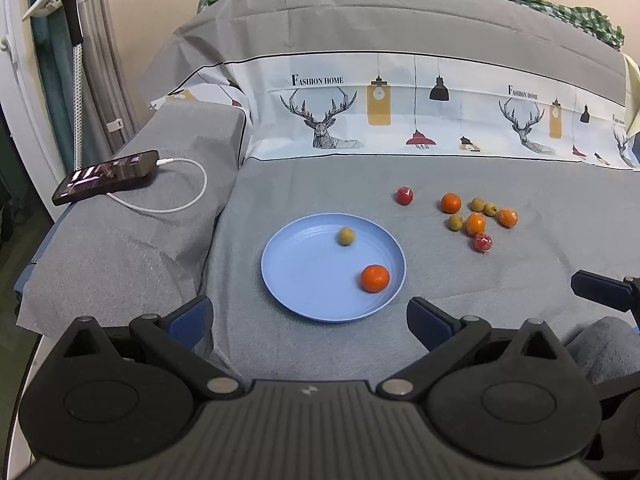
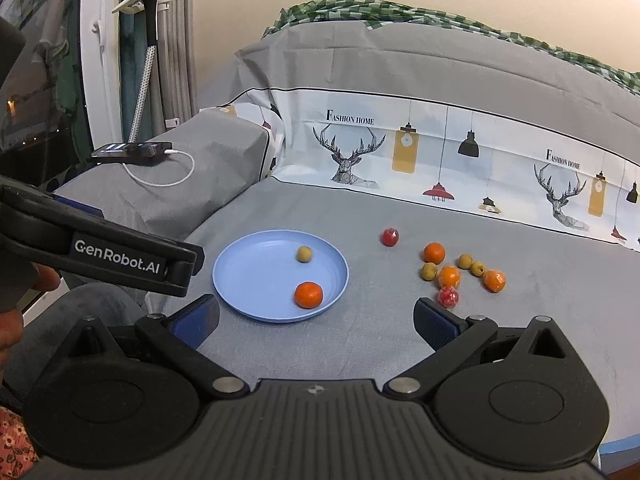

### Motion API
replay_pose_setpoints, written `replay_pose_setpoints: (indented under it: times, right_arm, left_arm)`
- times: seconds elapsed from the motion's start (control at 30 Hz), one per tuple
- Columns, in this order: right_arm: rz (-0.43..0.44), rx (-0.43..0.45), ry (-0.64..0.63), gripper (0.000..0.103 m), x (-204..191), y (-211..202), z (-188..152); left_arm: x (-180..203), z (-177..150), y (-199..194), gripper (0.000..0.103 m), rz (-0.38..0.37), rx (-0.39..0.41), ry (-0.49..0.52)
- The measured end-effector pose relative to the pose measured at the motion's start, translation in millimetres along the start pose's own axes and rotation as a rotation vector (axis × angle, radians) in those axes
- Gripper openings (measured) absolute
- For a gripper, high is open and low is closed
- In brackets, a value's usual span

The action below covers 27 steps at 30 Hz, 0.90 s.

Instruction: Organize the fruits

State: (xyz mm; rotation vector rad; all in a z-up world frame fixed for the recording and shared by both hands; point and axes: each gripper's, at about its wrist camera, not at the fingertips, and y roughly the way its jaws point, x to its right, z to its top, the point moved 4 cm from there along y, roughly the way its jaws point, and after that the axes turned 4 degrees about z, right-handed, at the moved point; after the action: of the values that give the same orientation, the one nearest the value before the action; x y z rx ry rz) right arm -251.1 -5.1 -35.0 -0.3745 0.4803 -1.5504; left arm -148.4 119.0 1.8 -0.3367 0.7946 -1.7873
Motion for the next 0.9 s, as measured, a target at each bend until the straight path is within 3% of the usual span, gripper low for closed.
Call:
replay_pose_setpoints:
  times: [0.9]
  right_arm:
    - [0.043, -0.054, 0.026, 0.102, 15, 18, -8]
  left_arm:
    - [-7, 2, 24, 0.103, 0.009, -0.056, -0.035]
